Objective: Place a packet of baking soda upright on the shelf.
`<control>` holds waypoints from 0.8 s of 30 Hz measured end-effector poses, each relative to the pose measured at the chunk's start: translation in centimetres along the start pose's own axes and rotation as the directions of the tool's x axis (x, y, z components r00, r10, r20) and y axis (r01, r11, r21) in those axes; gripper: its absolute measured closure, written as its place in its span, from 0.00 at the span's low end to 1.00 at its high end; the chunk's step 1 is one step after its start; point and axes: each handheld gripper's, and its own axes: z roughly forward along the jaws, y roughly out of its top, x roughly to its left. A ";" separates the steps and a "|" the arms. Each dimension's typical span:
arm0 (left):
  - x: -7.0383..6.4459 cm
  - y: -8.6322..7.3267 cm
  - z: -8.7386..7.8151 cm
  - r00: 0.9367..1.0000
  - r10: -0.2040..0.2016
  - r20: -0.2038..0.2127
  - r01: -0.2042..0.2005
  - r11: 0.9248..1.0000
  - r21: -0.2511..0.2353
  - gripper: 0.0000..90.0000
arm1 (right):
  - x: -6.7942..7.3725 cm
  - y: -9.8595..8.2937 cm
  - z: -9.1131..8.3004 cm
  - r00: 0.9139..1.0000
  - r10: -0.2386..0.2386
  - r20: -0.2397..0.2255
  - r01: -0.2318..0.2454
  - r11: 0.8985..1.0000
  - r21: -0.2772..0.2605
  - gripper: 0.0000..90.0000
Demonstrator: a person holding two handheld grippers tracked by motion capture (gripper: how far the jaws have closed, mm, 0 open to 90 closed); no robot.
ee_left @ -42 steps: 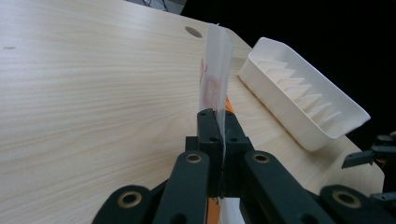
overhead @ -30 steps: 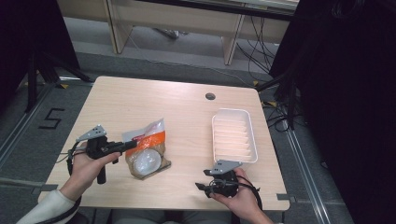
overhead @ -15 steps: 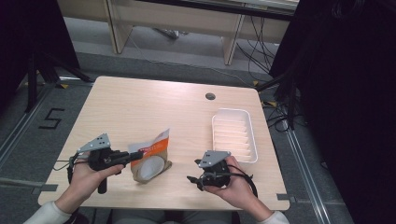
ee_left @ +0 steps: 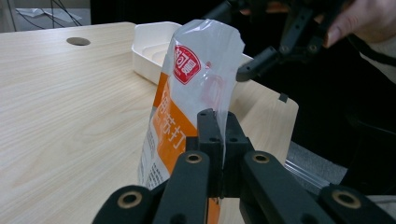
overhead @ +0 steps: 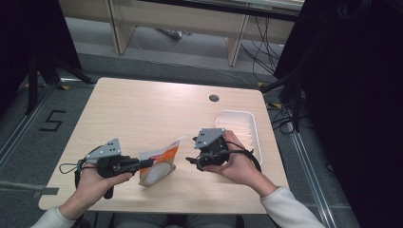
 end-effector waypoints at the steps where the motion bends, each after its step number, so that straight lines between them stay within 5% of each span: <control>1: 0.0 0.0 0.0 1.000 0.000 0.000 0.000 1.000 0.000 0.99 | 0.0 0.0 0.0 1.000 0.000 0.000 0.000 1.000 0.000 0.37; 9: -0.7 0.1 0.4 1.000 0.012 0.010 -0.012 1.000 0.020 0.99 | -1.1 2.5 1.5 0.996 -0.083 -0.017 0.084 0.996 0.016 0.35; 13: -0.7 0.1 0.3 1.000 0.017 0.002 -0.017 1.000 0.023 0.99 | -1.3 3.3 2.3 0.993 -0.097 -0.060 0.098 0.995 0.019 0.35; 19: -0.6 0.1 0.2 1.000 0.013 0.003 -0.013 1.000 0.022 0.99 | -1.0 3.5 4.0 0.984 -0.133 -0.117 0.144 0.986 0.089 0.47; 20: -0.5 0.2 0.1 1.000 0.016 -0.002 -0.016 1.000 0.021 0.99 | -1.0 3.5 4.4 0.981 -0.156 -0.117 0.171 0.977 0.127 0.55; 23: -0.4 0.2 -0.1 1.000 0.021 -0.007 -0.021 1.000 0.018 0.99 | -0.7 3.4 4.5 0.984 -0.116 -0.138 0.140 0.975 0.175 0.62; 24: -0.1 0.2 -0.2 1.000 0.027 -0.004 -0.027 1.000 0.013 0.99 | -0.8 3.5 4.7 0.968 -0.161 -0.194 0.192 0.969 0.153 0.67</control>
